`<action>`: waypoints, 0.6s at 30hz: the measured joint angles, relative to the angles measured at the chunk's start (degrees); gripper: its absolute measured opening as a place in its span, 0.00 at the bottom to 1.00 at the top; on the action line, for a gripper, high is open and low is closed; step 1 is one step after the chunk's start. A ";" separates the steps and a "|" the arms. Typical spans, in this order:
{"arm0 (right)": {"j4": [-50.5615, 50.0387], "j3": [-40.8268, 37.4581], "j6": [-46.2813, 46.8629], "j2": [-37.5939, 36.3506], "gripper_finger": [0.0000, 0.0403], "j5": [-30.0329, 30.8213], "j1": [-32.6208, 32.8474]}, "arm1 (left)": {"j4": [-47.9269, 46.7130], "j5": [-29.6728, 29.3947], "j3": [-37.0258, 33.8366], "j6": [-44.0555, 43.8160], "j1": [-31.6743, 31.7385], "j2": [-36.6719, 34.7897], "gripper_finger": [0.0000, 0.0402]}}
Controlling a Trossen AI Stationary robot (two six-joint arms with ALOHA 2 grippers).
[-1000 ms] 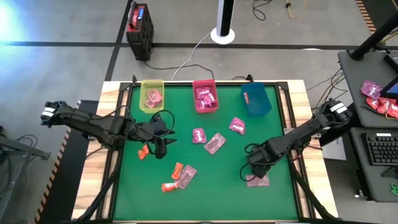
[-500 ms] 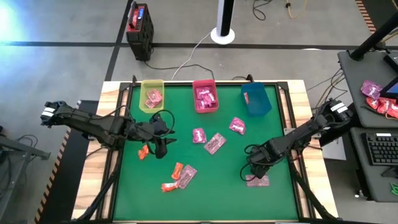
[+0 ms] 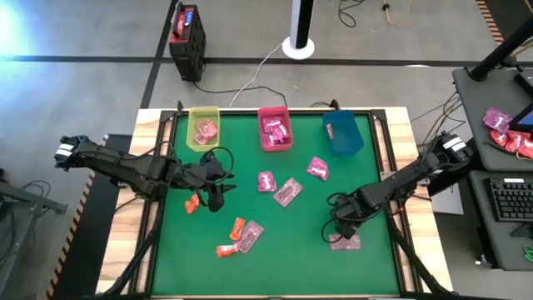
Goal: Sort candy by brand, put in halloween buckets
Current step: Put the orange candy into the blue bin
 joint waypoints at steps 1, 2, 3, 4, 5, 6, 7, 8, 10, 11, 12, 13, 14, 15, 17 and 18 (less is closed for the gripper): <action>-0.90 1.08 -0.03 -0.53 0.03 0.66 0.00 | -0.02 0.00 0.00 0.02 0.00 0.00 0.39; -2.05 2.21 -0.05 -1.02 0.03 1.87 -0.09 | 0.00 -0.02 0.00 0.04 0.00 0.00 0.39; -3.36 3.31 -0.04 -1.47 0.03 3.29 -0.35 | 0.02 -0.04 0.00 0.31 0.00 0.00 0.39; -4.48 4.33 -0.05 -2.07 0.03 4.85 -0.75 | 0.11 -0.04 0.00 0.61 0.00 0.00 0.39; -5.27 5.51 -0.21 -2.73 0.03 6.94 -1.33 | 0.36 -0.05 0.00 1.01 0.00 0.00 0.39; -5.80 6.87 -0.59 -3.22 0.03 9.52 -2.06 | 0.77 -0.07 0.00 1.35 0.00 0.00 0.39; -6.25 8.25 -1.39 -3.69 0.03 12.54 -2.96 | 1.24 -0.08 0.00 1.60 0.00 0.00 0.39; -7.18 9.60 -2.25 -4.10 0.03 15.50 -4.06 | 1.68 -0.09 0.00 2.02 0.00 0.00 0.39; -9.29 12.52 -4.96 -4.16 0.03 22.12 -6.75 | 2.87 -0.09 0.00 3.05 0.00 0.00 0.39; -9.88 14.18 -6.28 -4.15 0.03 25.84 -8.24 | 3.25 -0.09 0.00 3.44 0.00 0.00 0.39; -10.37 15.88 -7.61 -4.11 0.03 29.90 -9.79 | 3.50 -0.09 0.00 3.64 0.00 0.00 0.39; -11.23 17.50 -8.81 -3.98 0.03 34.22 -11.44 | 3.67 -0.09 -0.01 3.89 0.00 0.00 0.39; -12.17 18.98 -9.93 -3.74 0.03 38.48 -13.22 | 3.72 -0.09 0.00 4.06 0.00 0.00 0.39; -13.10 20.52 -11.16 -3.47 0.03 42.81 -15.05 | 3.74 -0.09 0.00 4.18 0.00 0.00 0.39; -15.78 23.46 -13.26 -2.66 0.03 50.18 -19.29 | 3.82 -0.09 0.00 4.24 0.00 0.00 0.39; -17.64 24.91 -14.02 -2.19 0.03 52.84 -21.64 | 3.80 -0.09 -0.02 4.15 0.00 0.00 0.39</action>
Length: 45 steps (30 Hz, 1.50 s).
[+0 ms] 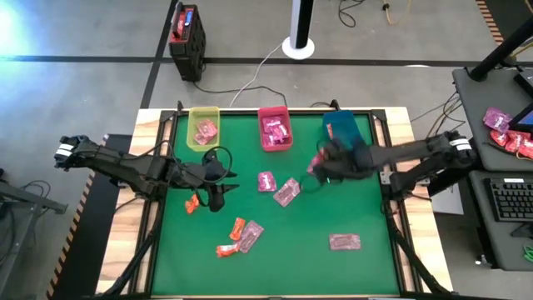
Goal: Sort candy by brand, put in halloween buckets
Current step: Put the orange candy into the blue bin
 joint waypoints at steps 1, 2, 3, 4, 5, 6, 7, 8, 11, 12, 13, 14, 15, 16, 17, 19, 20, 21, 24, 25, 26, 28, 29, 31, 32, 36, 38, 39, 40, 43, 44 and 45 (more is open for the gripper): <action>-1.42 1.27 -0.61 0.37 0.03 2.02 -2.50 | 0.02 0.00 0.00 -0.09 0.00 0.00 0.39; -2.66 2.51 -1.22 0.90 0.03 3.63 -5.43 | 0.01 0.00 0.02 -0.23 0.00 0.00 0.39; -3.35 3.43 -1.95 1.42 0.03 4.61 -8.10 | 0.02 0.00 0.02 -0.30 0.00 0.00 0.39; -3.71 3.98 -3.49 1.85 0.03 5.10 -10.84 | 0.00 0.00 0.02 -0.38 0.00 0.00 0.39; -3.61 4.15 -5.03 2.22 0.03 5.32 -13.62 | 0.00 0.00 0.02 -0.47 0.00 0.00 0.39; -3.62 4.30 -6.12 2.77 0.03 5.43 -16.22 | 0.00 0.00 0.02 -0.50 0.00 0.00 0.39; -3.49 4.40 -6.36 3.17 0.03 5.40 -18.85 | 0.01 0.00 0.01 -0.50 0.00 0.00 0.39; -3.43 4.40 -6.24 3.66 0.03 4.96 -21.59 | 0.00 0.00 0.02 -0.50 0.00 0.00 0.39; -3.60 4.17 -7.54 5.00 0.04 1.86 -28.04 | 0.00 0.00 0.02 -0.50 0.00 0.00 0.39; -3.67 4.06 -8.37 5.36 0.05 1.48 -29.51 | 0.00 0.00 0.01 -0.50 0.00 0.00 0.39; -3.56 4.05 -9.05 5.60 0.06 1.36 -30.55 | 0.00 0.00 0.01 -0.50 0.00 0.00 0.39; -3.37 4.05 -9.40 5.70 0.08 1.27 -31.15 | 0.00 0.00 0.00 -0.50 0.00 0.00 0.39; -3.28 4.07 -9.84 5.72 0.10 1.23 -31.45 | 0.00 0.00 -0.03 -0.50 0.00 0.00 0.39; -3.34 4.16 -10.21 5.72 0.12 1.23 -31.54 | -0.01 0.00 -0.07 -0.50 0.00 0.00 0.39; -3.26 4.34 -10.51 5.72 0.14 1.20 -31.62 | -0.02 0.00 -0.09 -0.50 0.00 0.00 0.39; -3.19 4.60 -10.95 5.58 0.19 1.19 -31.64 | -0.02 0.00 -0.11 -0.50 0.00 0.00 0.39; -3.18 4.73 -10.98 5.49 0.21 1.21 -31.64 | 0.00 0.00 -0.11 -0.50 0.00 0.00 0.39; -3.15 4.82 -10.99 5.31 0.23 1.18 -31.62 | -0.02 0.00 -0.11 -0.50 0.00 0.00 0.39; -3.08 5.24 -11.05 5.17 0.29 0.17 -31.62 | 0.00 0.01 -0.11 -0.40 0.00 0.00 0.39; -3.07 5.42 -11.47 5.17 0.31 -0.10 -31.62 | 0.00 0.00 -0.11 -0.42 0.00 0.00 0.39; -2.99 5.66 -11.89 5.17 0.33 -0.12 -31.62 | -0.02 0.00 -0.11 -0.51 0.00 0.00 0.39; -2.14 5.92 -12.44 5.11 0.36 -0.24 -31.22 | -0.02 0.03 -0.11 -0.79 0.00 0.00 0.39; -1.85 5.97 -12.55 5.11 0.37 -0.77 -30.77 | -0.05 0.11 -0.11 -1.20 0.00 0.00 0.39; -0.97 5.97 -13.42 5.11 0.39 -2.29 -29.25 | -0.85 0.20 -0.11 -2.75 -0.02 0.00 0.39; -0.18 5.97 -13.72 5.11 0.39 -2.89 -28.23 | -1.71 0.21 -0.11 -4.13 -0.02 -0.01 0.39; 2.70 5.19 -14.08 5.11 0.41 -3.21 -22.93 | -6.93 2.73 -0.11 -12.46 -0.02 -0.02 0.39; 4.16 4.96 -14.11 5.11 0.42 -3.27 -20.23 | -10.39 5.77 -0.11 -17.53 -0.06 -0.02 0.39; 4.66 4.91 -14.05 5.11 0.42 -3.27 -18.96 | -12.28 7.38 -0.11 -20.07 -0.11 -0.02 0.39; 5.12 4.83 -14.01 5.11 0.42 -3.29 -17.80 | -14.25 9.08 -0.11 -22.32 -0.15 -0.02 0.39; 6.91 4.77 -13.39 5.11 0.42 -3.30 -14.65 | -20.49 11.75 -0.11 -28.15 -0.74 -0.02 0.39; 7.70 4.69 -13.33 5.11 0.42 -3.28 -13.72 | -22.40 12.18 -0.11 -29.92 -1.01 -0.02 0.39; 8.59 4.55 -13.32 5.11 0.42 -3.24 -12.82 | -24.38 12.37 -0.11 -31.72 -1.36 -0.02 0.39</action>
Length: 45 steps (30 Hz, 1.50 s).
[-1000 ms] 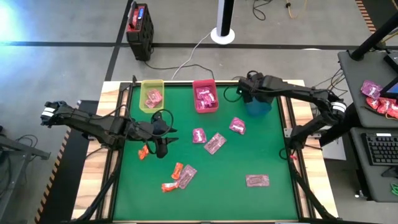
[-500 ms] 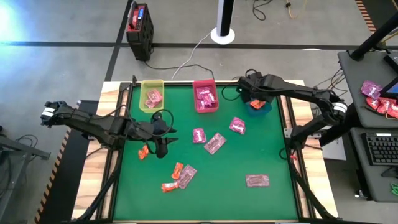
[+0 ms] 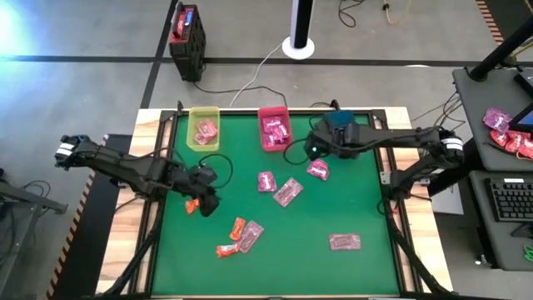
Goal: Sort candy by brand, put in halloween buckets
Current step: Put the orange candy into the blue bin
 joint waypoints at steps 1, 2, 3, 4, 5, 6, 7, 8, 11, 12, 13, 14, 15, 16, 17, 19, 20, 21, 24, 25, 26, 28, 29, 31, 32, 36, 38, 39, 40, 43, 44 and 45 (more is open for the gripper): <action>1.01 -0.21 0.01 0.00 0.42 0.05 0.83 | -1.80 0.06 0.00 -1.93 -0.37 0.00 0.39; 2.01 -0.44 0.01 0.00 0.42 0.04 1.54 | -3.74 0.11 0.00 -3.75 -0.76 0.01 0.39; 2.82 -0.63 0.03 0.00 0.43 0.03 2.16 | -5.69 0.17 0.00 -5.56 -1.16 0.00 0.39; 3.41 -0.75 0.03 0.02 0.43 0.05 2.77 | -7.47 0.29 0.00 -7.18 -1.58 0.01 0.39; 3.88 -0.82 0.03 0.09 0.43 0.07 3.31 | -9.22 0.31 0.00 -8.69 -1.95 0.16 0.39; 4.26 -0.92 0.05 0.11 0.43 0.10 3.71 | -11.00 0.28 0.00 -10.23 -2.24 0.43 0.39; 4.50 -1.10 0.08 0.13 0.43 0.09 4.06 | -12.74 0.23 0.00 -11.97 -2.44 0.89 0.39; 4.86 -1.38 0.10 0.13 0.43 0.10 4.38 | -14.54 0.18 0.00 -13.86 -2.56 1.61 0.39; 6.15 -2.34 0.19 0.13 0.43 0.10 4.89 | -19.36 0.30 -0.04 -19.18 -2.56 5.13 0.39; 6.21 -2.68 0.28 0.13 0.43 0.10 4.91 | -20.19 0.82 -0.09 -20.08 -2.53 6.65 0.39; 6.40 -3.06 0.43 0.13 0.44 0.11 4.89 | -20.60 1.81 -0.09 -20.28 -2.55 8.24 0.39; 7.14 -3.61 0.47 0.13 0.44 0.12 4.87 | -20.50 2.56 -0.09 -20.05 -2.63 9.83 0.39; 7.76 -4.13 0.49 0.13 0.44 0.11 4.87 | -20.25 2.85 -0.09 -19.49 -2.65 11.35 0.39; 8.10 -4.63 0.48 0.13 0.44 0.10 4.85 | -20.17 2.95 -0.09 -18.96 -2.69 12.82 0.39; 8.48 -5.10 0.49 0.13 0.44 0.07 4.85 | -20.26 2.95 -0.09 -18.42 -2.66 14.23 0.39; 9.47 -5.84 0.51 0.13 0.44 -0.20 4.87 | -20.32 2.93 -0.09 -17.12 -2.66 16.81 0.39; 10.15 -6.38 0.52 0.13 0.44 -0.73 4.87 | -20.37 2.93 -0.09 -16.46 -2.64 18.00 0.39; 10.65 -6.89 0.58 0.13 0.44 -1.34 4.87 | -20.41 2.93 -0.09 -15.78 -2.66 19.12 0.39; 11.99 -8.07 0.68 0.13 0.44 -1.62 4.87 | -20.37 2.79 -0.09 -14.41 -2.59 21.76 0.39; 12.05 -8.30 0.83 0.13 0.44 -1.88 4.87 | -20.36 2.59 -0.09 -14.28 -2.58 22.49 0.39; 12.06 -8.52 0.98 0.13 0.44 -2.34 4.85 | -20.34 2.34 -0.09 -13.91 -2.55 23.15 0.39; 12.09 -8.75 1.06 0.13 0.44 -2.50 4.85 | -20.21 2.01 -0.09 -13.09 -2.53 24.04 0.38; 12.10 -8.79 1.04 0.13 0.45 -2.50 4.85 | -20.13 1.81 -0.09 -12.85 -2.52 24.43 0.38; 12.35 -8.77 1.02 0.11 0.45 -2.48 4.85 | -20.09 1.70 -0.09 -12.49 -2.47 24.98 0.36; 12.38 -8.77 0.97 0.13 0.45 -2.50 4.85 | -19.98 1.60 -0.09 -12.37 -2.48 25.07 0.35; 13.77 -8.68 0.25 0.13 0.45 -2.50 4.85 | -19.55 1.53 -0.09 -12.21 -2.47 25.14 0.25; 13.77 -8.68 0.23 0.13 0.45 -2.50 4.82 | -19.51 1.48 -0.09 -11.96 -2.47 24.90 0.18; 13.79 -8.68 0.23 0.11 0.45 -2.50 4.82 | -19.42 1.40 -0.09 -11.79 -2.47 24.80 0.14; 13.82 -8.68 0.23 0.13 0.45 -2.50 4.82 | -19.28 1.34 -0.09 -11.66 -2.47 24.74 0.10; 14.06 -8.68 0.23 0.11 0.45 -2.50 4.82 | -19.13 1.31 -0.09 -11.41 -2.47 24.74 0.02; 14.04 -8.68 0.23 0.13 0.45 -2.50 4.82 | -19.09 1.19 -0.09 -11.40 -2.47 24.72 0.01; 14.06 -8.68 0.23 0.13 0.44 -2.50 4.82 | -19.09 0.99 -0.09 -11.27 -2.47 24.70 0.01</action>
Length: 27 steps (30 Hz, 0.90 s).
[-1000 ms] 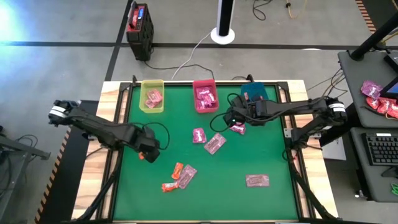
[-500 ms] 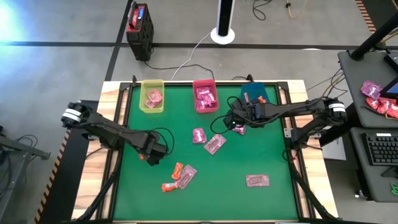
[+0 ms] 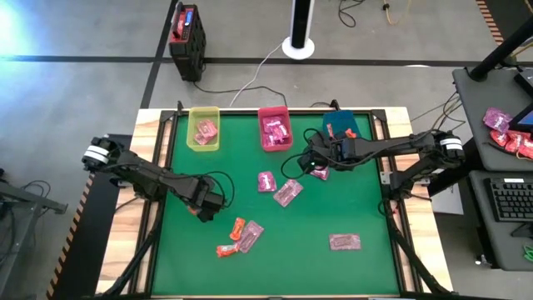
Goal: Sort candy by brand, put in halloween buckets
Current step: Put the orange candy into the blue bin
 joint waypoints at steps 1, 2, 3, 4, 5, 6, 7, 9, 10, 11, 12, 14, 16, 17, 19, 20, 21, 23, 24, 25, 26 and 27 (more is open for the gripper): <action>0.01 0.00 0.00 -0.01 0.44 -0.01 0.00 | 0.02 -0.26 0.00 0.32 0.00 0.00 0.01; 0.02 0.00 0.00 0.00 0.44 0.00 0.00 | 0.06 -0.46 0.00 0.70 0.00 0.00 0.01; 0.04 0.00 0.00 0.00 0.44 -0.02 0.00 | 0.09 -0.75 0.02 0.95 0.00 -0.02 0.01; 0.10 0.00 0.00 0.00 0.44 -0.02 0.00 | 0.09 -1.24 0.10 1.32 0.00 -0.07 0.00; 0.16 0.00 0.00 0.00 0.44 -0.02 0.02 | 0.07 -2.04 0.40 1.85 -0.01 -0.21 0.00; 0.27 0.00 0.00 -0.01 0.45 -0.04 0.02 | 0.17 -3.08 0.93 2.85 -0.05 -0.49 0.00; 0.52 0.00 -0.14 -0.02 0.45 -0.07 0.09 | 0.61 -4.20 1.52 4.27 -0.20 -0.91 0.00; 1.65 -0.21 -1.01 -0.02 0.45 -0.07 0.42 | 1.82 -6.92 3.13 7.98 -0.48 -1.96 0.00; 2.70 -0.50 -2.11 -0.02 0.45 -0.11 0.74 | 2.96 -8.23 3.99 11.35 -0.68 -2.52 0.00; 4.44 -0.87 -3.78 -0.01 0.45 -0.37 1.22 | 4.75 -9.20 4.69 15.02 -0.92 -3.18 0.00; 6.81 -1.34 -5.97 0.13 0.44 -0.77 1.80 | 7.08 -10.04 5.18 18.88 -1.09 -3.88 0.00; 12.64 -2.84 -10.41 0.21 0.44 -3.21 2.84 | 11.88 -11.34 5.69 25.00 -1.09 -5.37 0.00; 19.48 -5.04 -13.23 0.24 0.44 -6.57 3.69 | 15.99 -11.92 5.87 28.73 -0.45 -6.73 0.00; 22.83 -6.13 -14.06 0.24 0.44 -8.25 4.00 | 17.30 -12.19 5.90 29.47 -0.34 -7.29 0.00; 27.16 -8.09 -14.38 0.24 0.44 -10.17 4.59 | 17.52 -12.39 5.90 29.66 -0.23 -8.14 0.00; 28.03 -8.72 -14.34 0.24 0.44 -10.48 4.86 | 16.99 -12.21 5.90 29.07 -0.33 -8.53 0.00; 28.11 -9.09 -14.32 0.24 0.44 -10.49 5.10 | 16.11 -11.80 5.90 28.13 -0.33 -8.89 0.00; 28.17 -9.59 -14.32 0.24 0.43 -10.49 5.32 | 13.38 -10.57 5.89 24.82 -0.33 -9.48 0.00; 28.15 -9.70 -14.31 0.24 0.43 -10.48 5.31 | 12.05 -10.38 5.88 23.28 -0.33 -9.62 0.00; 28.14 -9.77 -14.32 0.24 0.43 -10.49 5.29 | 11.08 -10.29 5.78 22.18 -0.33 -9.70 0.00; 28.17 -9.81 -14.32 0.24 0.42 -10.43 5.29 | 10.58 -10.30 5.56 21.36 -0.33 -9.73 0.01; 28.38 -9.81 -14.37 0.24 0.42 -10.42 5.29 | 10.52 -10.30 5.27 21.00 -0.33 -9.75 0.02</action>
